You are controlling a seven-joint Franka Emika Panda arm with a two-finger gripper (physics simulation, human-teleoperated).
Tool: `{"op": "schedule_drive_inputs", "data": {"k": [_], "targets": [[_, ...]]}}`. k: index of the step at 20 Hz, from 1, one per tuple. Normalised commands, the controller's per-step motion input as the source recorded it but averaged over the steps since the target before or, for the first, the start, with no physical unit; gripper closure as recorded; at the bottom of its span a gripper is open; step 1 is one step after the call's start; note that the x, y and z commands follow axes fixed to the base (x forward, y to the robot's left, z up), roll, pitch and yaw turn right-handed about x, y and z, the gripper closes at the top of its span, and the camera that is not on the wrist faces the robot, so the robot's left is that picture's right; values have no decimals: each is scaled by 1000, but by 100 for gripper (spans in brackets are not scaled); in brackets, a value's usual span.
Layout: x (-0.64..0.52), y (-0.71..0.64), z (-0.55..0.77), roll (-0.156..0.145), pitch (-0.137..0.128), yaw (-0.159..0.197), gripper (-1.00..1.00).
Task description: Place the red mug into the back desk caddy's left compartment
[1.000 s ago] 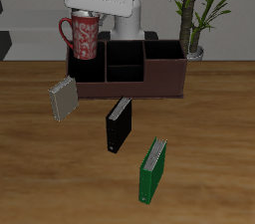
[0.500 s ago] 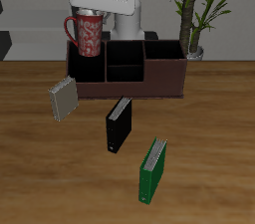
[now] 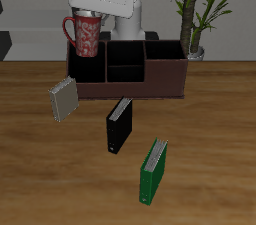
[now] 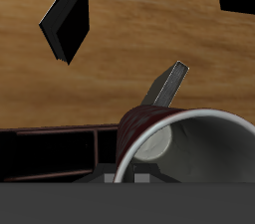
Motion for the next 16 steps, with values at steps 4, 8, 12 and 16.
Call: {"op": "schedule_drive_inputs", "data": {"k": [4, 8, 12, 16], "targets": [[-10, -1, -150, -16, 25, -47, 100], [-56, 1, -108, -15, 12, -21, 100], [-46, -35, -110, -4, 17, -34, 100], [-67, 25, -217, 19, 40, -52, 100]]}}
